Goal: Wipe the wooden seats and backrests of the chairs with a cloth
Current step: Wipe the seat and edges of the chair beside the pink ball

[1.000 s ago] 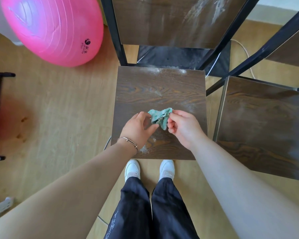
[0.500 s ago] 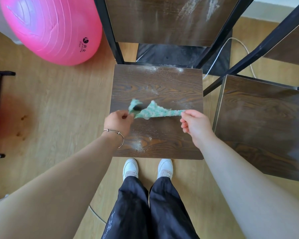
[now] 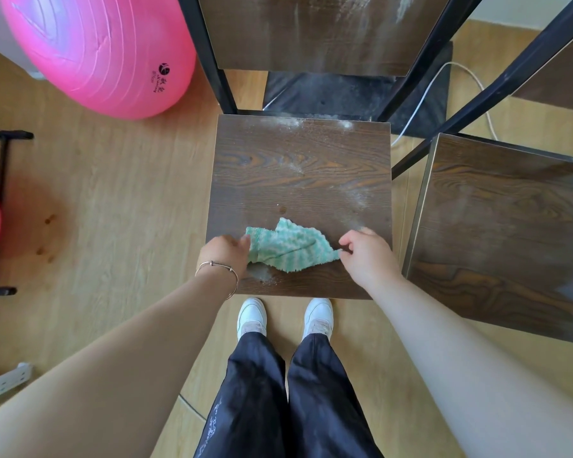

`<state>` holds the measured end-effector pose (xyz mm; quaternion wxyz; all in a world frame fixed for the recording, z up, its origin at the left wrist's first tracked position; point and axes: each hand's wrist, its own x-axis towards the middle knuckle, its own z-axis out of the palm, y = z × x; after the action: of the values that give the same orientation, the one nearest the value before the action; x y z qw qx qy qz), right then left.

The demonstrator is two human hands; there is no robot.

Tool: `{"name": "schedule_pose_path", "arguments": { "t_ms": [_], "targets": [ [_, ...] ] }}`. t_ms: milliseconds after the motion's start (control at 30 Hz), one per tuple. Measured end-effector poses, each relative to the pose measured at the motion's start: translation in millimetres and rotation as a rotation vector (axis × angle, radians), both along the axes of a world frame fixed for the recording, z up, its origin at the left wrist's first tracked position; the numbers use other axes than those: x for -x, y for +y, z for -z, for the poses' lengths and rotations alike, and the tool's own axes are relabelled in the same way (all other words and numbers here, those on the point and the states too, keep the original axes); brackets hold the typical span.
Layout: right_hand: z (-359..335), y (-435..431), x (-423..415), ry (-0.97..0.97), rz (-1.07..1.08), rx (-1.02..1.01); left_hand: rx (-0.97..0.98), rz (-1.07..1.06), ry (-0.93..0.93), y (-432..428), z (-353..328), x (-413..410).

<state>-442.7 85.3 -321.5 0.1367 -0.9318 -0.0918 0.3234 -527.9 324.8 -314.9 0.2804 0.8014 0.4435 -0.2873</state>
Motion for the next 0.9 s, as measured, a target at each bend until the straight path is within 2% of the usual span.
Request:
{"name": "schedule_pose_path", "arguments": {
  "t_ms": [33, 100, 167, 333, 400, 467, 600, 733, 900],
  "targets": [
    [-1, 7, 0, -0.049, -0.042, -0.052, -0.079, 0.021, -0.051, 2, 0, 2],
    [-2, 28, -3, -0.093, -0.143, -0.146, -0.107, 0.065, -0.129, 8, 6, 8],
    [3, 53, -7, -0.082, -0.264, -0.183, -0.084, 0.213, -0.096, 13, 15, 15],
    [19, 91, -11, 0.039, -0.510, -0.106, -0.043, 0.544, -0.013, 22, 29, 30],
    [21, 92, -11, 0.041, -0.543, -0.063, -0.060, 0.659, 0.014, 21, 32, 35],
    [21, 87, -11, 0.017, -0.524, -0.052, -0.097, 0.727, 0.003, 21, 34, 39],
    [20, 62, -6, -0.011, -0.441, -0.064, -0.106, 0.709, -0.076, 23, 38, 40],
    [10, 37, -11, 0.020, -0.274, -0.174, -0.055, 0.656, -0.163, 24, 34, 36],
    [-7, 11, -28, 0.135, -0.002, -0.199, -0.038, 0.515, -0.268, 28, 17, 17]
  ]
}}
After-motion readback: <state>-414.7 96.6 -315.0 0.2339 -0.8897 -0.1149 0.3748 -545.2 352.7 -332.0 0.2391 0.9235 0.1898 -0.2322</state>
